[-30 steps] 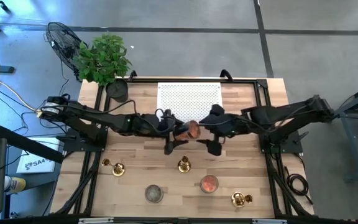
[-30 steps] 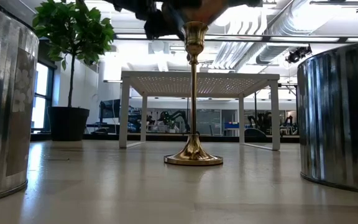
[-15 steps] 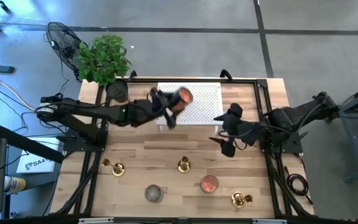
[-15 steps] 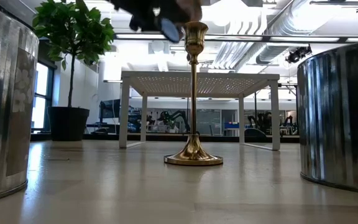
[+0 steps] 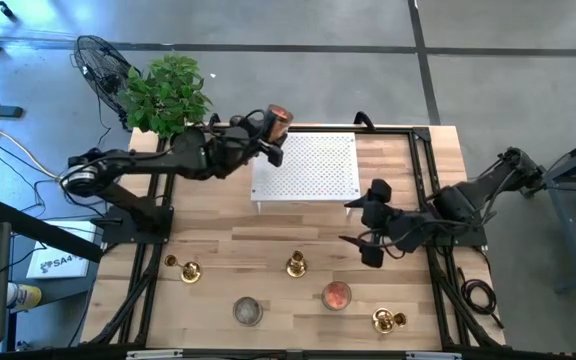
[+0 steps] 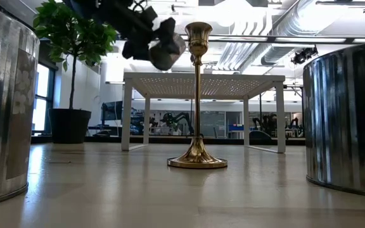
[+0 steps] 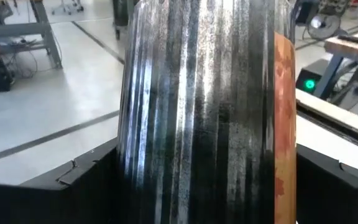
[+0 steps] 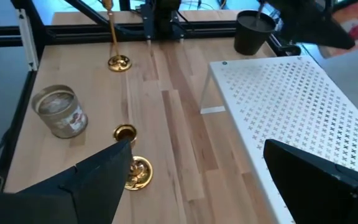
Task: Pick & Place candle stick holders
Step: Put the top right orange scented candle on the shelf
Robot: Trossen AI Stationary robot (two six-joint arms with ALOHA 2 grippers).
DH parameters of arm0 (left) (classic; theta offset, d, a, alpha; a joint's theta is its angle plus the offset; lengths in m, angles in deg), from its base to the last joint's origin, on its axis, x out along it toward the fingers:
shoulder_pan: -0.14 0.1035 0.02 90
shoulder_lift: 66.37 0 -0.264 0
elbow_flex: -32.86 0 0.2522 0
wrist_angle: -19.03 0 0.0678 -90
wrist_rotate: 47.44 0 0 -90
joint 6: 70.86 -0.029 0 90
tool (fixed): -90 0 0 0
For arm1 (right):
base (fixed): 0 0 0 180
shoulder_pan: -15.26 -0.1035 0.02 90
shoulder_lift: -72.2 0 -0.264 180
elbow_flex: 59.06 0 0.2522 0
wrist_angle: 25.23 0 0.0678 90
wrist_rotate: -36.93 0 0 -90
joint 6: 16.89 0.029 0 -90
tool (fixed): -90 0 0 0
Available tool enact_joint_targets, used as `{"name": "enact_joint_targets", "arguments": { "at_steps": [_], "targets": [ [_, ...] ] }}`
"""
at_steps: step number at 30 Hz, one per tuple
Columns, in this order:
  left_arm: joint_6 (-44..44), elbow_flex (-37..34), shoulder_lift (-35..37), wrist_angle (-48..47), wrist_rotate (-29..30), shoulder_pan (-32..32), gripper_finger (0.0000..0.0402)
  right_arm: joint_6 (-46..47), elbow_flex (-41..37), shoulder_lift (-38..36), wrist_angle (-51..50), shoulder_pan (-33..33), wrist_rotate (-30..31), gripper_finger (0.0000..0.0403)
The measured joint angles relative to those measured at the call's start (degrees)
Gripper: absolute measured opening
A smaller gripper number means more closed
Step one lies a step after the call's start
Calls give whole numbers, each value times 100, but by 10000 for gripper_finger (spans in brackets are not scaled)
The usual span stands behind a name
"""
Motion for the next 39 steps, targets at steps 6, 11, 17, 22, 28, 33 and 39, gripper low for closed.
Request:
{"name": "enact_joint_targets", "arguments": {
  "at_steps": [6,11,17,22,28,33,39],
  "targets": [
    [61,5,-501,55,414,-7,357,1,-2,0,1,-73,171,360],
    [63,12,-842,376,581,-3,357,0,-7,0,1,-73,186,360],
    [189,13,-994,255,717,-9,357,-1,-7,0,3,-73,187,360],
    [396,32,-981,-23,732,-9,357,-3,-7,4,1,-73,186,360],
    [556,40,-968,-241,650,-11,357,-15,-7,4,1,-73,185,360],
    [569,37,-969,-250,515,-48,357,-10,-7,4,1,-73,184,360],
    [553,28,-976,-261,517,-209,357,-5,-7,4,-4,-73,184,360]
  ]
}}
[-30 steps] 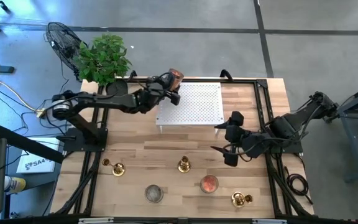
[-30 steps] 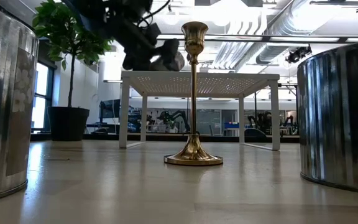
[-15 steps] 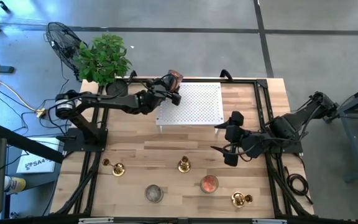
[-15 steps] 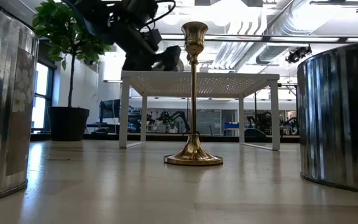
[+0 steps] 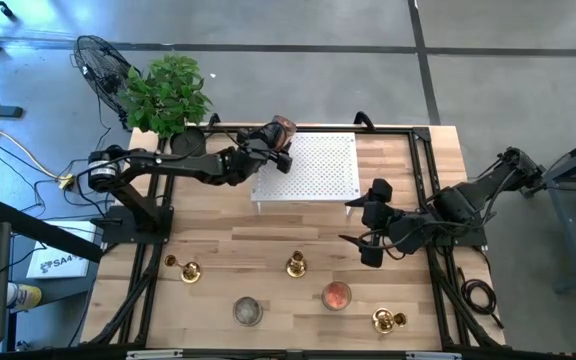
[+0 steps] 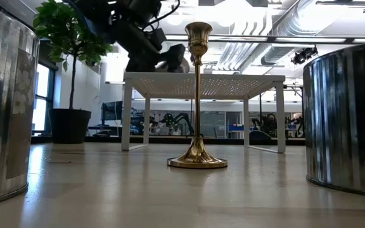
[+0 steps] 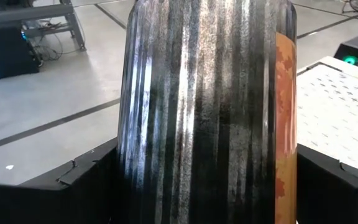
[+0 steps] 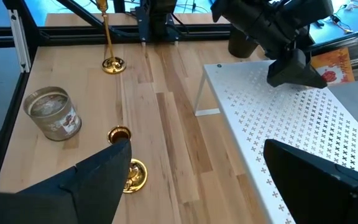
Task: Pick & Place candle stick holders
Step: Put the top right orange scented candle on the shelf
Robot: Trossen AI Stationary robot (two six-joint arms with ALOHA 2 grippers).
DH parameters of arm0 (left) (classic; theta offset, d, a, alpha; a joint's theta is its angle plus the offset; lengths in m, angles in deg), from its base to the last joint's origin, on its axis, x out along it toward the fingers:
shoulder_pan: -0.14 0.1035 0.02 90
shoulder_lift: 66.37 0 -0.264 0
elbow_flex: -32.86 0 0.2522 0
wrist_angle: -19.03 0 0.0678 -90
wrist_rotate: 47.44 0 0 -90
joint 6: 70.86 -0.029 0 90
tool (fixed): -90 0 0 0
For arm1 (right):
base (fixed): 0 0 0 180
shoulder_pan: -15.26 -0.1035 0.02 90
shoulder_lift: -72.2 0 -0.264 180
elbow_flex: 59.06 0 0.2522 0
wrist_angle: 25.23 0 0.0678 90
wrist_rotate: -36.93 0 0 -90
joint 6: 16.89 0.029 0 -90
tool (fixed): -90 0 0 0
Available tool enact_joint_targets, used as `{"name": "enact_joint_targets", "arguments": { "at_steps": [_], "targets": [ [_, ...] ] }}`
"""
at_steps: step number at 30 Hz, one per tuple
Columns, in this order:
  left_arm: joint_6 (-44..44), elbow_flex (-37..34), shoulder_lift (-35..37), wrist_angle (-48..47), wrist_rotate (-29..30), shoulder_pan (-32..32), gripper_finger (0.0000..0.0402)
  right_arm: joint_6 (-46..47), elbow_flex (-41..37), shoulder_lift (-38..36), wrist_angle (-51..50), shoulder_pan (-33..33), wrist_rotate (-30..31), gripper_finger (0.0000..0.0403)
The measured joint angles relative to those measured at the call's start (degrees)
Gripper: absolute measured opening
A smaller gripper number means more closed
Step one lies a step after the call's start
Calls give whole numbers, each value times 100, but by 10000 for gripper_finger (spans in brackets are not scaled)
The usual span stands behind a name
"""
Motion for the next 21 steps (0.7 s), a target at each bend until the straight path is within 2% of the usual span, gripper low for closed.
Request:
{"name": "enact_joint_targets", "arguments": {
  "at_steps": [7,14,18,21],
  "targets": [
    [-302,-13,-13,-20,413,-181,357,-8,0,0,-4,0,20,360],
    [-328,-13,-15,-17,458,-221,357,-49,0,2,-48,60,233,360],
    [-336,-14,-17,-17,462,-221,357,-190,0,2,-67,285,639,360],
    [-343,-16,-17,-17,462,-219,357,-288,0,2,-94,605,567,360]
  ]
}}
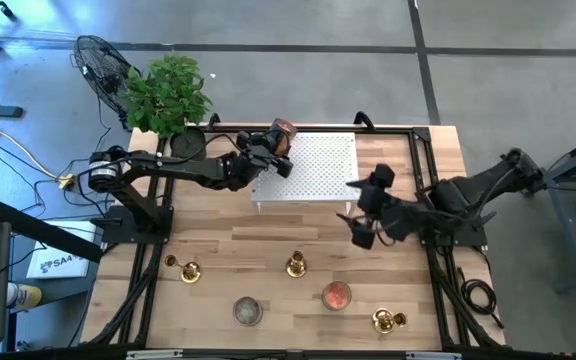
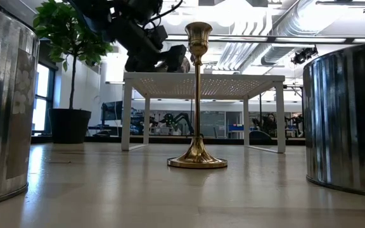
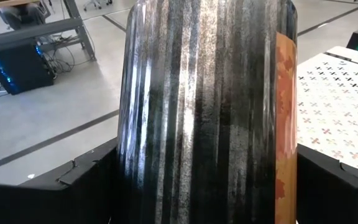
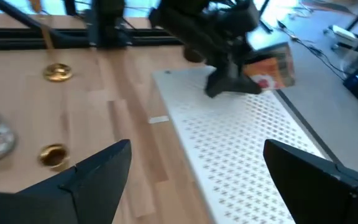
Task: Pick & Place candle stick holders
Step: Put the top right orange scented candle on the shelf
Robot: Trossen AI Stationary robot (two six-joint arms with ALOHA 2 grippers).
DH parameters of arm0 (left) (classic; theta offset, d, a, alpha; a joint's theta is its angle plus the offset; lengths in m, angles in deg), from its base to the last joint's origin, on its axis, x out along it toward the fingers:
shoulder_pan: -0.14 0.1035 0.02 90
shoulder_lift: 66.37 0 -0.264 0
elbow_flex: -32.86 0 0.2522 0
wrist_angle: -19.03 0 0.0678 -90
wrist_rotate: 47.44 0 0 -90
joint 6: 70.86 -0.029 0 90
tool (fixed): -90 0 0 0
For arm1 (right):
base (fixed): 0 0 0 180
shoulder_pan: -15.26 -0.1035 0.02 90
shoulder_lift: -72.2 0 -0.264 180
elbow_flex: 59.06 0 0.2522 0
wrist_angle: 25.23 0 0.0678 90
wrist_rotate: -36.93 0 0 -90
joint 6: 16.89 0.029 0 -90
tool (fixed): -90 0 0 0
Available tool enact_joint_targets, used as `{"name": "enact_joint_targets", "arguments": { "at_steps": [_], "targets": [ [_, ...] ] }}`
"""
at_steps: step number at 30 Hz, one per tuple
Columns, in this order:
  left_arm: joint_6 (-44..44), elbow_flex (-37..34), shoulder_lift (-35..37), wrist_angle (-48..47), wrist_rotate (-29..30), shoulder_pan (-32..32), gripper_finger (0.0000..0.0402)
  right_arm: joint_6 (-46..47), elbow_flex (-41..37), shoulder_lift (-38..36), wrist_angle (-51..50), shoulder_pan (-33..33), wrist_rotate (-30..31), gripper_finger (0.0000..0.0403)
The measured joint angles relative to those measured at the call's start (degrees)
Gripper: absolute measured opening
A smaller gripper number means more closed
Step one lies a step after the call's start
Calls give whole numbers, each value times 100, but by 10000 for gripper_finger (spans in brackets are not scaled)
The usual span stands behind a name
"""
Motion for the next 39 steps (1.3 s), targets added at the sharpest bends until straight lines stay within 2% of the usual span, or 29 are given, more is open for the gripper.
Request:
{"name": "enact_joint_targets", "arguments": {
  "at_steps": [4,5,8,10,17,25,29,32,35,39],
  "targets": [
    [0,0,0,2,-4,0,357,-283,0,0,5,577,-214,360],
    [0,-2,0,2,-8,0,357,-392,0,0,20,756,-432,360],
    [-2,-2,0,3,-32,0,357,-875,-6,0,258,1363,-1590,356],
    [-4,-2,0,3,-39,0,357,-1142,-84,2,588,1729,-2080,352],
    [-11,-11,-4,204,-362,4,357,-1618,-553,2,1165,2733,-3011,349],
    [-262,-31,-28,791,-1598,0,357,-1778,-1226,2,1649,3233,-3243,347],
    [-308,-30,-24,810,-2231,4,357,-1948,-1270,4,1689,3471,-3098,346],
    [-321,-24,-20,830,-2642,2,357,-2041,-1268,2,1758,3639,-3208,346],
    [-323,-22,-17,857,-2862,2,357,-2048,-1268,5,1758,3783,-3334,346],
    [-457,-22,-17,903,-2870,2,357,-2033,-1266,88,1760,3919,-3434,346]
  ]
}}
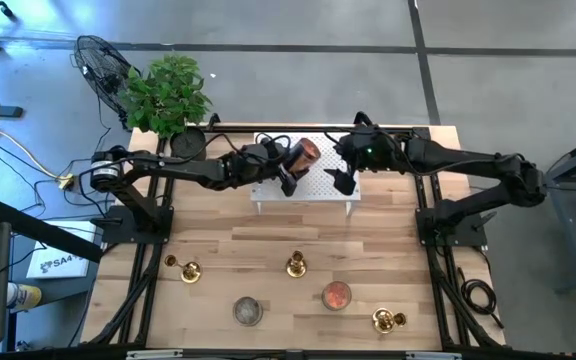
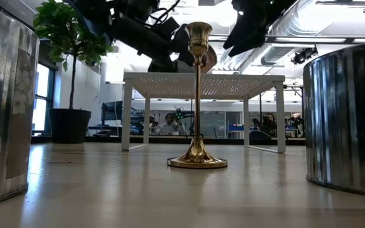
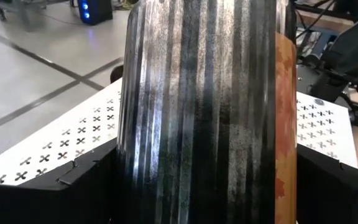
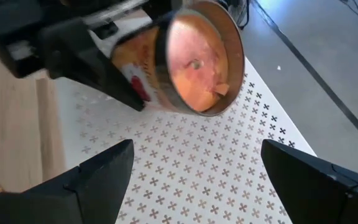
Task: Pick & Place candle stick holders
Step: Put the top right orange scented candle on the shelf
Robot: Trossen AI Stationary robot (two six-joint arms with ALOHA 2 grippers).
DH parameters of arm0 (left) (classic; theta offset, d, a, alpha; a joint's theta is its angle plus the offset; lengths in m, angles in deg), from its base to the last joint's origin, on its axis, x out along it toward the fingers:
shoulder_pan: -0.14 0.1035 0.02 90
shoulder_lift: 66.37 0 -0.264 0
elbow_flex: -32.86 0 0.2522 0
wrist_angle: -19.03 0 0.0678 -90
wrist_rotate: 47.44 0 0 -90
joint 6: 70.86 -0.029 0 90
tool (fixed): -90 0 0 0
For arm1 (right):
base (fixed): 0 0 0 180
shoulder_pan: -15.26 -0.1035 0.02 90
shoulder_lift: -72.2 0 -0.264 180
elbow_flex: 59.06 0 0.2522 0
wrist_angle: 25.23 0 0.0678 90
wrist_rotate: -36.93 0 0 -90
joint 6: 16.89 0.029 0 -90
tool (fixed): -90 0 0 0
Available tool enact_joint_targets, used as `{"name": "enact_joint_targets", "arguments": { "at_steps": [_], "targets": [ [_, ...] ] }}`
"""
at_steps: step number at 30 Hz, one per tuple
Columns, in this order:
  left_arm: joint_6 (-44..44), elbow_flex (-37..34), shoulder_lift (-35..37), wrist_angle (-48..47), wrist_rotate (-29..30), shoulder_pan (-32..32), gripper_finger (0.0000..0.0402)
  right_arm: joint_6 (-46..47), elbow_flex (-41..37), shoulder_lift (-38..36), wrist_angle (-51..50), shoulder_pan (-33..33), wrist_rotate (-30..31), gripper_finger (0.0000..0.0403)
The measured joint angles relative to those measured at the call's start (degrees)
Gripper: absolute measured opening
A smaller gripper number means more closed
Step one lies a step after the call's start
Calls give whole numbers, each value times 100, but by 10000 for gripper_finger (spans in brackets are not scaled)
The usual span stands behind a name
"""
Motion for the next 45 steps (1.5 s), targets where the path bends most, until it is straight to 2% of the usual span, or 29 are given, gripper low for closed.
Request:
{"name": "enact_joint_targets", "arguments": {
  "at_steps": [6,12,16,26,36,45],
  "targets": [
    [-276,-3,-4,449,-255,2,357,5,0,137,17,4,-35,346],
    [-277,0,-2,171,-290,2,357,6,0,258,324,5,-116,346],
    [-277,2,0,160,-582,4,357,6,2,359,565,9,-301,346],
    [-301,9,-30,537,-868,4,357,31,2,401,655,-13,-492,346],
    [-254,28,-450,754,-899,4,357,-37,-11,415,668,-13,-509,346],
    [-257,31,-511,751,-909,4,356,-33,0,412,784,-15,-686,346]
  ]
}}
